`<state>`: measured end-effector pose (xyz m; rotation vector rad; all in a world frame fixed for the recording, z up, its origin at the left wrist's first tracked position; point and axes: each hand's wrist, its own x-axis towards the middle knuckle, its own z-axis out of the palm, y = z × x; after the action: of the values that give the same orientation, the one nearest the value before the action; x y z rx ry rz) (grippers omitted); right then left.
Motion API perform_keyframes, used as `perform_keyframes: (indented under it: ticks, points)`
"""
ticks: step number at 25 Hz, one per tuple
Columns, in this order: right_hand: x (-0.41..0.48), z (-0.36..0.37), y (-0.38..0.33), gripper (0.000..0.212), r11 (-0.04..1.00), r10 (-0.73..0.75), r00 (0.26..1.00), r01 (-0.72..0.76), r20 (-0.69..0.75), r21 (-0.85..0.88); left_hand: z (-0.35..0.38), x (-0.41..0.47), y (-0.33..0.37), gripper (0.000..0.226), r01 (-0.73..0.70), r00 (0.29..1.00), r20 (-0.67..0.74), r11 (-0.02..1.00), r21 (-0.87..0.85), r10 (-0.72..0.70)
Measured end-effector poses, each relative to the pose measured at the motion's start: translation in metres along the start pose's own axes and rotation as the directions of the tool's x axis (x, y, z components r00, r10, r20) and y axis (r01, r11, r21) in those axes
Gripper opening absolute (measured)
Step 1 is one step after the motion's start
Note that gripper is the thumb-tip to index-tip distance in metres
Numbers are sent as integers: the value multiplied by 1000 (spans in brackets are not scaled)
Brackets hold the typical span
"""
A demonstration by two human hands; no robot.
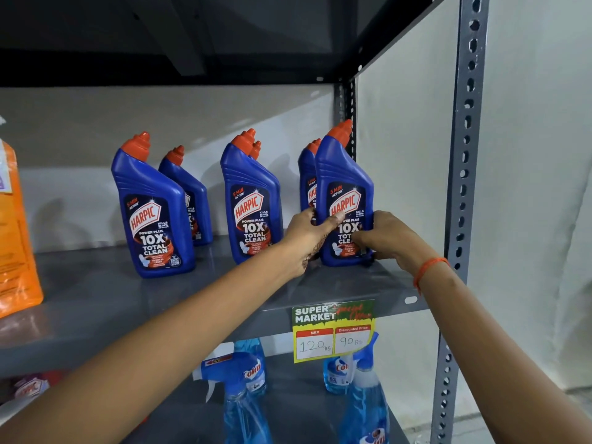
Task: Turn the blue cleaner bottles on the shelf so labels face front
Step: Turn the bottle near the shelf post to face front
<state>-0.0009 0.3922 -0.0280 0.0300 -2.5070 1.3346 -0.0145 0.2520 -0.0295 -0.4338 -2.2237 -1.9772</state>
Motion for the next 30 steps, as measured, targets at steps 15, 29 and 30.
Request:
perform_keyframes:
  ticks: [15,29,30]
  points:
    - [-22,-12,1,38,993,-42,999,38,-33,-114,9,-33,11,47,-30,999,-12,999,16,30]
    - [-90,-12,-26,52,915,-346,820,188,-456,-357,6,-60,18,45,-269,949,-114,942,199,295]
    - [-96,-10,-34,51,901,-404,766,236,-501,-364,2,-62,21,45,-330,914,-158,911,247,374]
